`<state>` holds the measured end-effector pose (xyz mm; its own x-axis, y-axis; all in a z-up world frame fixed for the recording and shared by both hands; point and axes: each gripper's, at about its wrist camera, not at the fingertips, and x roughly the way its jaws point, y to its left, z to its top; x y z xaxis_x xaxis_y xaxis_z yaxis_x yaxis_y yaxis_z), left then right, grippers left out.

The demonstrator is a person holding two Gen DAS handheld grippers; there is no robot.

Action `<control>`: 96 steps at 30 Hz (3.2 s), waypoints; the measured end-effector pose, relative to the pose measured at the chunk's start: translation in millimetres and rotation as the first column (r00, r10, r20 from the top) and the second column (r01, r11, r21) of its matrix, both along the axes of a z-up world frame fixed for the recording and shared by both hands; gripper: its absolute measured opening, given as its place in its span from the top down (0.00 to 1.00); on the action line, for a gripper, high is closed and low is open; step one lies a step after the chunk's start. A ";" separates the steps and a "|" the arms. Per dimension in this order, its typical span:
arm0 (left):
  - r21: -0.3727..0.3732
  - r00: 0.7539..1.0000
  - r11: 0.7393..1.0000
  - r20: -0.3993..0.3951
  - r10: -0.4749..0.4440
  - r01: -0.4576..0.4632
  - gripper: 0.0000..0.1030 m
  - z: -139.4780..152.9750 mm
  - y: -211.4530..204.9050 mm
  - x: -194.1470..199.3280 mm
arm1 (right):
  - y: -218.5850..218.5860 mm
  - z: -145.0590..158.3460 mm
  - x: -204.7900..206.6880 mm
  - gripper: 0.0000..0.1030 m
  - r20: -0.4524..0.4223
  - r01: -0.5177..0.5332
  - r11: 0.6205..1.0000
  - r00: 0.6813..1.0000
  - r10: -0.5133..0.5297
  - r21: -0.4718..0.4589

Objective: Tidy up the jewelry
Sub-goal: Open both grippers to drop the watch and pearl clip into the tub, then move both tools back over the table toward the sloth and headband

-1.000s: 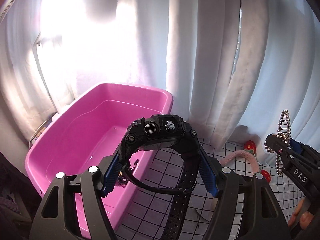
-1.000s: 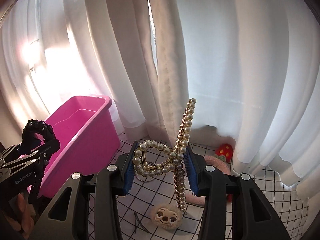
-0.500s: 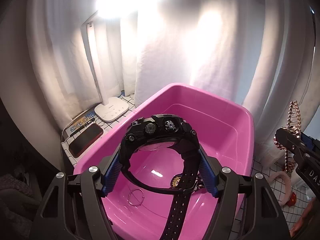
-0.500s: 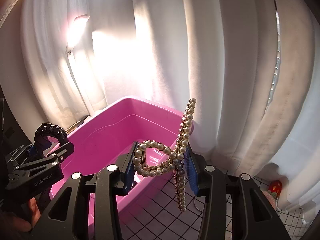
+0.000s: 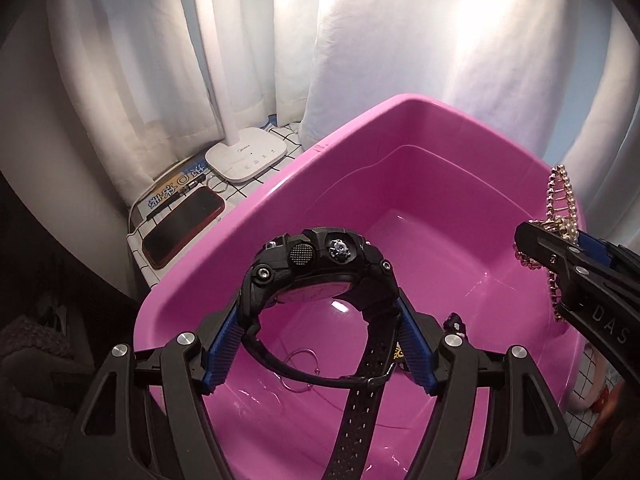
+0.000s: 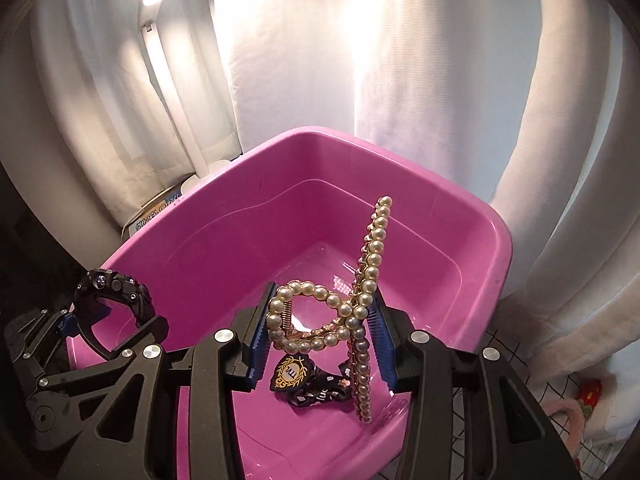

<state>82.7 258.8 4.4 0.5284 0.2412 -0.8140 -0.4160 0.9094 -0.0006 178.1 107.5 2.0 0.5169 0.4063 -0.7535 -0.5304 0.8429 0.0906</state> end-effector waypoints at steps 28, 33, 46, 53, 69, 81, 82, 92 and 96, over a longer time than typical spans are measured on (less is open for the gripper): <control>0.027 0.998 1.000 0.061 -0.006 0.004 0.17 25.5 -15.1 -13.5 | -18.8 7.7 -4.4 0.53 -0.016 0.064 0.998 0.998 -0.063 0.019; 0.027 0.996 0.999 0.091 -0.027 0.024 0.16 36.0 -29.8 -24.0 | -40.8 22.0 -20.0 0.53 0.022 0.099 0.994 0.995 -0.100 0.039; 0.022 0.980 0.991 0.143 -0.136 0.134 0.15 53.3 -89.0 -45.3 | -122.5 38.8 -62.8 0.53 0.081 0.223 0.973 0.970 -0.227 0.058; 0.024 0.961 0.976 0.173 -0.216 0.215 0.11 61.3 -133.6 -52.5 | -178.6 35.4 -86.0 0.51 0.083 0.323 0.944 0.941 -0.328 0.068; 0.013 0.925 0.931 0.112 -0.363 0.364 0.06 24.8 -217.8 -64.3 | -330.6 -24.9 -147.1 0.41 -0.024 0.551 0.832 0.834 -0.551 0.067; -0.060 0.905 0.903 0.027 -0.424 0.424 0.06 -43.9 -258.1 -71.1 | -413.2 -86.6 -185.7 0.40 -0.121 0.672 0.741 0.736 -0.667 0.001; -0.067 0.904 0.902 0.019 -0.427 0.427 0.06 -49.1 -260.4 -71.1 | -415.6 -90.0 -186.5 0.40 -0.124 0.673 0.740 0.734 -0.668 -0.004; -0.067 0.913 0.913 -0.038 -0.406 0.403 0.06 -91.4 -268.3 -68.0 | -417.6 -118.7 -165.0 0.40 -0.166 0.635 0.772 0.760 -0.629 -0.016; -0.065 0.916 0.917 -0.061 -0.396 0.393 0.06 -106.8 -271.0 -69.4 | -415.0 -126.3 -155.6 0.40 -0.172 0.618 0.786 0.773 -0.610 -0.015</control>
